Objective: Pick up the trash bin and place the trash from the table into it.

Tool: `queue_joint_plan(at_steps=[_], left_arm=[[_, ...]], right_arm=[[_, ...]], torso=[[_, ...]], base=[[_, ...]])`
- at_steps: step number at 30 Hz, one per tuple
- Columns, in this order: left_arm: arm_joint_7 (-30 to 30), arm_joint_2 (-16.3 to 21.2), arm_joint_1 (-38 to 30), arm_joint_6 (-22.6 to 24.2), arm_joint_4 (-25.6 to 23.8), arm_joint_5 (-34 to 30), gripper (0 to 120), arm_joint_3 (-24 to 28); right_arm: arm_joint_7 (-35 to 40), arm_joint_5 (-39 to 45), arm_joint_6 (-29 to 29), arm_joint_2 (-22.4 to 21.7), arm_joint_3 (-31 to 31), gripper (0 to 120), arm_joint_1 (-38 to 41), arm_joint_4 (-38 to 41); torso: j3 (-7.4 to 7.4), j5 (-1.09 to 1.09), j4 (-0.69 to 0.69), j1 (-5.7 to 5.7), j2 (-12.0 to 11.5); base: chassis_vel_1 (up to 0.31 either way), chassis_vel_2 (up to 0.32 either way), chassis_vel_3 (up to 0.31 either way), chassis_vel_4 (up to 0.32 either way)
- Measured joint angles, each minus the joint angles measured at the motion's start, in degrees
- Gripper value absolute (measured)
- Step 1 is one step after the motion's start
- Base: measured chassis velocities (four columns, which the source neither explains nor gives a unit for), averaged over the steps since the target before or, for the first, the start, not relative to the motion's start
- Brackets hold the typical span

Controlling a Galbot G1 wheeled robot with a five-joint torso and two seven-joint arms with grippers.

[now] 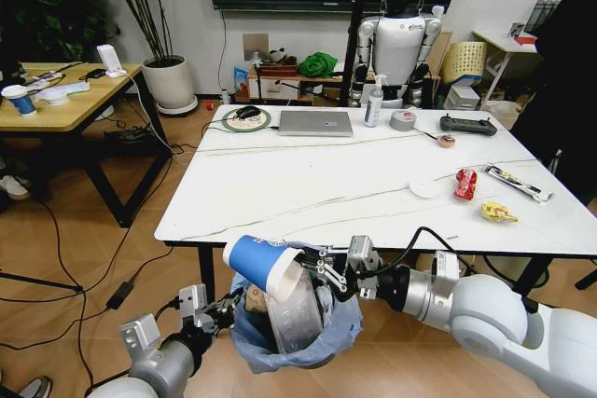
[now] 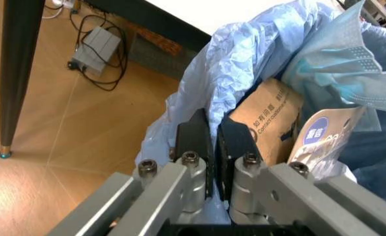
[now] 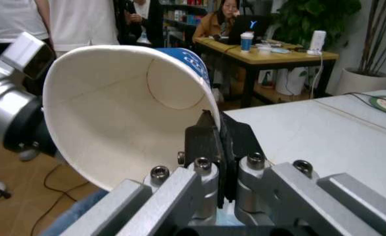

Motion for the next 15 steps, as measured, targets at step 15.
queue_joint_plan(at_steps=[15], left_arm=[[-0.6, -0.5, 0.7, 0.1, -0.3, 0.3, 0, -0.6]], right_arm=[[-1.5, -2.9, 1.8, 0.6, -0.8, 43, -0.8, -2.6]], torso=[[0.00, -0.01, 0.00, 0.00, 0.0]], base=[[0.000, 0.000, 0.000, 0.000]])
